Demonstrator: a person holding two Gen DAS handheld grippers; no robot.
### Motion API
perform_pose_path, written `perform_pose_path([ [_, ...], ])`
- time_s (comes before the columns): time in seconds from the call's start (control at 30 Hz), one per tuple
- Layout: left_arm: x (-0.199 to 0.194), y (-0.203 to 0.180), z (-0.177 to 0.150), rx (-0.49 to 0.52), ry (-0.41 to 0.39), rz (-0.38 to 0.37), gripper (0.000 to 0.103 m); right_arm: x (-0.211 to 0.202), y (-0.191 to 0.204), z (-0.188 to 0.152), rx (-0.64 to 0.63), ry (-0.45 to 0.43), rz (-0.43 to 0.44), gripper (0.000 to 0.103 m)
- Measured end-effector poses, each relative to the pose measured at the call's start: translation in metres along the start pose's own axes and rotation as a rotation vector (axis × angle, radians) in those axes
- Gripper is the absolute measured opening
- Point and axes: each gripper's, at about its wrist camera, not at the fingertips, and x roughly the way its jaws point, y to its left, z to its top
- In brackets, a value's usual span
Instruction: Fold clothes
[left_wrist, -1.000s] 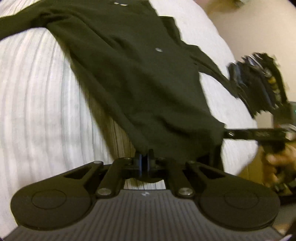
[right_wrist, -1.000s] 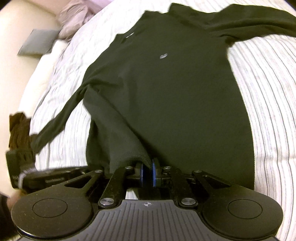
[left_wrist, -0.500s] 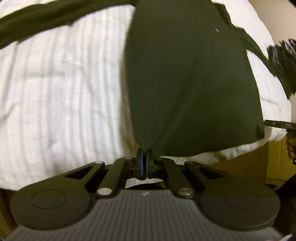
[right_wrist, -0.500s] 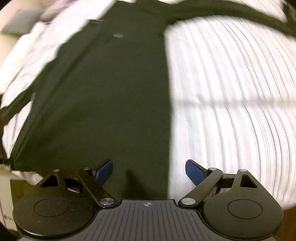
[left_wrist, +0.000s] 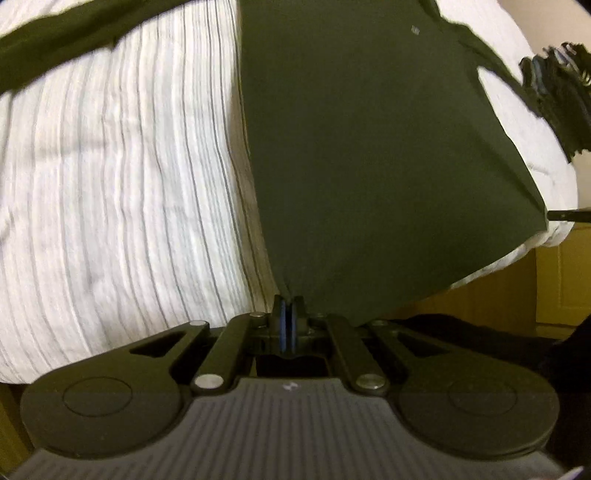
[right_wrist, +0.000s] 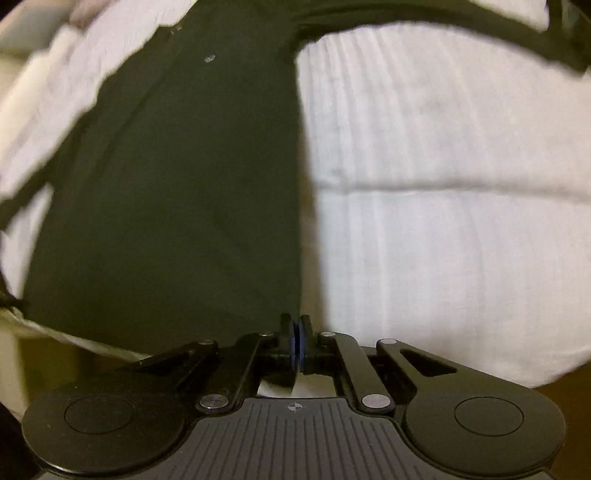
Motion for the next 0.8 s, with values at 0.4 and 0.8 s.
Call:
perform_pose_path([
  [0.4,0.002,0.014,-0.024,-0.074,0.042,0.171,0.008,0.006,0.017,0.002,0.001,0.005,-0.019,0.001],
  [0.8,-0.073,0.005,-0.022,-0.180,-0.185,0.338,0.038,-0.015,0.111,0.067,-0.226,-0.144,0.007,0.096],
])
